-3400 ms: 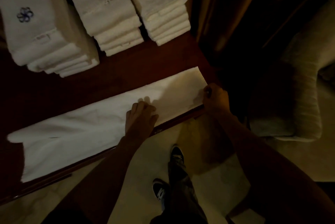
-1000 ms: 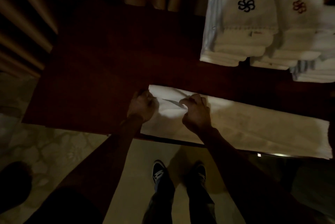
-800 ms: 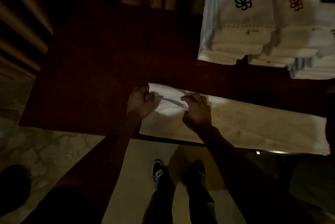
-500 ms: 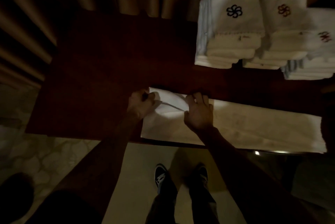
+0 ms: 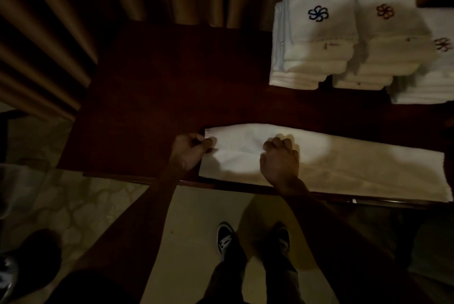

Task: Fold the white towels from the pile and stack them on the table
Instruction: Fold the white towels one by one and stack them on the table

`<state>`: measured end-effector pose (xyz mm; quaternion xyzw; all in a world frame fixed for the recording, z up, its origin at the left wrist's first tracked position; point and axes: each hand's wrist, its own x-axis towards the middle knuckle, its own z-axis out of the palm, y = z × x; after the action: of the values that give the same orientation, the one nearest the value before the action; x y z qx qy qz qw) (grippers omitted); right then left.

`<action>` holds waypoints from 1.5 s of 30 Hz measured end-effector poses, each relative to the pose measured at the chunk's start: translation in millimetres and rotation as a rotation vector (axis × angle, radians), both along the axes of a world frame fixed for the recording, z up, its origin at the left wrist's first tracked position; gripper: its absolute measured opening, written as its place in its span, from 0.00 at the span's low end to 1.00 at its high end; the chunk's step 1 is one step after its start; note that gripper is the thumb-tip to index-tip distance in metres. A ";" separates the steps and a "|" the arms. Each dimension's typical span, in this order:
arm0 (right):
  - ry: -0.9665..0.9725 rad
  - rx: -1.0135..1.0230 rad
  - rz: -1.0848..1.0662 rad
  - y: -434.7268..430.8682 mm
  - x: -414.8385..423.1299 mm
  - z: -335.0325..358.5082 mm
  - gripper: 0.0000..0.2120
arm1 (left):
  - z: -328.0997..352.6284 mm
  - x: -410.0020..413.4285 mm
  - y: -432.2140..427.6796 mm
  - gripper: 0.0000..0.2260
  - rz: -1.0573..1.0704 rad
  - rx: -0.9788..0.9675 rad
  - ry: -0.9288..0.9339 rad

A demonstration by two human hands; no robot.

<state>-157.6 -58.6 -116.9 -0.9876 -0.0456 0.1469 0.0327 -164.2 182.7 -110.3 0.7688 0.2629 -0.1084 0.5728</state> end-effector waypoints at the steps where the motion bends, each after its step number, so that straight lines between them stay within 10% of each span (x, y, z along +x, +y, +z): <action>1: 0.001 0.030 -0.008 -3.1 -1.5 -3.1 0.20 | -3.6 -3.5 2.8 0.09 -0.006 0.026 0.007; 21: -0.190 0.054 0.042 -30.7 -18.7 -20.3 0.08 | -9.1 -34.2 -6.7 0.05 -0.006 0.217 -0.047; 45: -0.313 0.265 0.025 -58.6 -82.4 -33.4 0.15 | -24.6 -71.7 -19.5 0.26 -0.409 0.820 0.016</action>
<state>-239.9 -117.2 -150.2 -0.9848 -0.0813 -0.0151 0.1530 -235.9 163.2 -135.0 0.9673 0.1312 -0.1123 0.1859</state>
